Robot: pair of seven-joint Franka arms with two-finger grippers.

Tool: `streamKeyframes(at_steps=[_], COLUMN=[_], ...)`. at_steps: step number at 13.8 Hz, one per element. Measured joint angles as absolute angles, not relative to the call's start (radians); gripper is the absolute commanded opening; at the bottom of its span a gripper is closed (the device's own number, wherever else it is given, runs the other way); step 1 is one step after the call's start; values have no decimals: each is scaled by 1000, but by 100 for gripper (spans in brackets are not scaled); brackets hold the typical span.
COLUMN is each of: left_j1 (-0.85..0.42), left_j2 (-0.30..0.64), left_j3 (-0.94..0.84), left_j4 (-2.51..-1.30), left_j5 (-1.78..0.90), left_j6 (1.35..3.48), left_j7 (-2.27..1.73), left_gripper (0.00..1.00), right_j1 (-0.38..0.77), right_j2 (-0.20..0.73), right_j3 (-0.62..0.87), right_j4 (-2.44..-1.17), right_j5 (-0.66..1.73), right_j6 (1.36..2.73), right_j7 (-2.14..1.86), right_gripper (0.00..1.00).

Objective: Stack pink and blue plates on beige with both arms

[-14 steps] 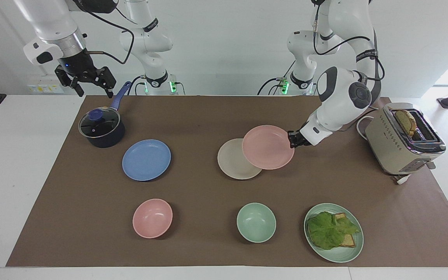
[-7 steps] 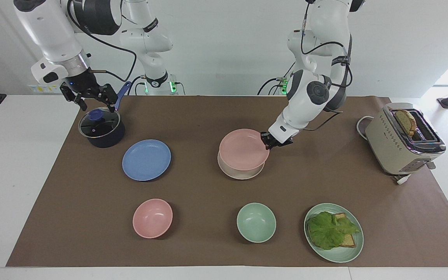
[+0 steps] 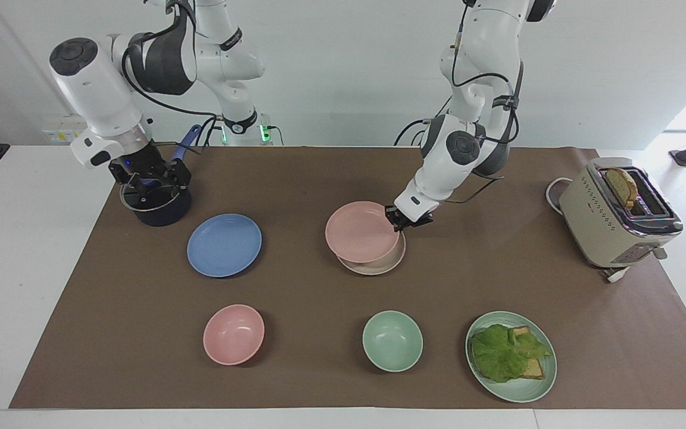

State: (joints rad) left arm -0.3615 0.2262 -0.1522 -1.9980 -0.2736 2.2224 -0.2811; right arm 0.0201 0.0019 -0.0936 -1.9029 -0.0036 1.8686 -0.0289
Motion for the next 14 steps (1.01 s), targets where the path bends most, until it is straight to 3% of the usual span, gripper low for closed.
streamKeyframes(at_steps=[6, 7, 8, 9, 14], left_j1=[-349, -345, -345, -345, -345], left_j2=[226, 226, 226, 226, 226], left_j3=[-135, -133, -131, -131, -131], left_j4=[-1999, -2000, -2000, -2001, -2001], left_j5=[-274, -274, -274, -274, -274], left_j6=[2222, 2222, 2222, 2222, 2222], left_j7=[-281, -281, -281, -281, -280], left_gripper=[0, 25, 88, 100, 100], right_j1=[21, 21, 21, 21, 10], right_j2=[59, 71, 92, 114, 214], right_j3=[-92, -92, -92, -92, -95], right_j4=[-2028, -2048, -2062, -2068, -2080], right_j5=[-2, 2, 22, 47, 118], right_j6=[2061, 2091, 2121, 2145, 2253], right_j7=[-57, -71, -91, -110, -198], right_gripper=[100, 100, 100, 100, 100])
